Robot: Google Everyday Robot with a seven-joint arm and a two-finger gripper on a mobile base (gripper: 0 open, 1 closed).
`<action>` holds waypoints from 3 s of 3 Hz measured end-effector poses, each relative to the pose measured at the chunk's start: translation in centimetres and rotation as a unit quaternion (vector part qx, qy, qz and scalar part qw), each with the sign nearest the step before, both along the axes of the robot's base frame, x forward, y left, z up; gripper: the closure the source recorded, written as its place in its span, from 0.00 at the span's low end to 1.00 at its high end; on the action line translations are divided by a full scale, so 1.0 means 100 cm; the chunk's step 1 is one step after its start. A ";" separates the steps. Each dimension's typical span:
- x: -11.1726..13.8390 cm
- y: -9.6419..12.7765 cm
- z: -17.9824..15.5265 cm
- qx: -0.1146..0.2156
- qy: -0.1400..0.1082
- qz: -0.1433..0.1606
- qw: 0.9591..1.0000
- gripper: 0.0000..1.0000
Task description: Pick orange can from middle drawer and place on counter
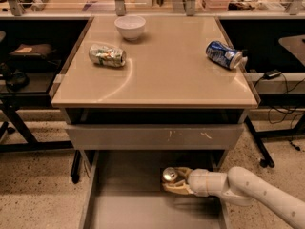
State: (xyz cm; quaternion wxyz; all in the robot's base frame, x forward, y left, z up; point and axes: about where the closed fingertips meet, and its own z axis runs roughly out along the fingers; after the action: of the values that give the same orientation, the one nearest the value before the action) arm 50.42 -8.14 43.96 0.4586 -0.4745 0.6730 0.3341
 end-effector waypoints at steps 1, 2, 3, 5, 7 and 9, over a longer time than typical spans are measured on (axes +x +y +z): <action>-0.009 -0.012 0.040 -0.016 -0.018 0.001 1.000 1.00; -0.007 -0.026 0.101 -0.049 -0.039 0.007 0.998 1.00; 0.001 -0.036 0.184 -0.074 -0.067 0.023 0.995 1.00; -0.013 -0.028 0.184 -0.076 -0.062 0.028 0.995 1.00; -0.027 -0.015 0.264 -0.078 -0.117 0.052 0.989 1.00; 0.017 -0.027 0.387 -0.102 -0.134 0.039 0.985 1.00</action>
Offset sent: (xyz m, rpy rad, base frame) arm -0.0005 -0.0527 0.1863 -0.1968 -0.1439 0.0196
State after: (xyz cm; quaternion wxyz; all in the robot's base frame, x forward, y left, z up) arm 52.08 -10.88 82.68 0.4806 -0.5852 0.6170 0.2144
